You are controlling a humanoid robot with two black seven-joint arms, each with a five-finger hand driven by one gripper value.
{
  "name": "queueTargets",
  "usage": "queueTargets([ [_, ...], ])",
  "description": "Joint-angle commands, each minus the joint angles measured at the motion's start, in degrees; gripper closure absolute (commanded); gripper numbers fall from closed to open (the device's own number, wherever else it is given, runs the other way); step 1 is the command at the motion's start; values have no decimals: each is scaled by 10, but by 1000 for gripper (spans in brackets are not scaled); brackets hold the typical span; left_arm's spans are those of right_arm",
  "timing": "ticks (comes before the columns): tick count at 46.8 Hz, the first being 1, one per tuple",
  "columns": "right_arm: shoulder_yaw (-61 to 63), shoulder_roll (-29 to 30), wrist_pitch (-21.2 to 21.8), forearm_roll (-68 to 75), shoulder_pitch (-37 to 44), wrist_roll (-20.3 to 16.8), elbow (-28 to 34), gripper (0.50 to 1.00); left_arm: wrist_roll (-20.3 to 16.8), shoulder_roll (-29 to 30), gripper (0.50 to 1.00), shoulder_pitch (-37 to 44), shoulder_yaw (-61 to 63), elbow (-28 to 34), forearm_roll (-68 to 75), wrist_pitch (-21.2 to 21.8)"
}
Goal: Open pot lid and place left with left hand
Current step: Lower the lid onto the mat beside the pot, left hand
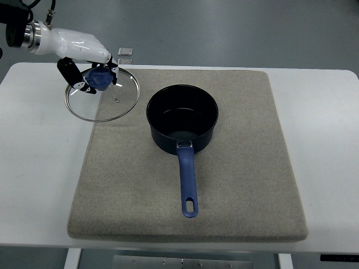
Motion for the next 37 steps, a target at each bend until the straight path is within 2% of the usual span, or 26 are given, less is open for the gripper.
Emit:
queueTargets([
  [1,0,0,0,0,1,0,0,583,0,10,1000,10,-1,-7,12,1],
  [8,0,0,0,0,0,0,1,583,0,17,1000,22,3,-12,22,11],
  [19,0,0,0,0,0,0,0,583,0,-3,1000,58,0,-6,27,20],
  [37,0,0,0,0,0,0,0,583,0,-38,1000,81,-2,18,20,61],
])
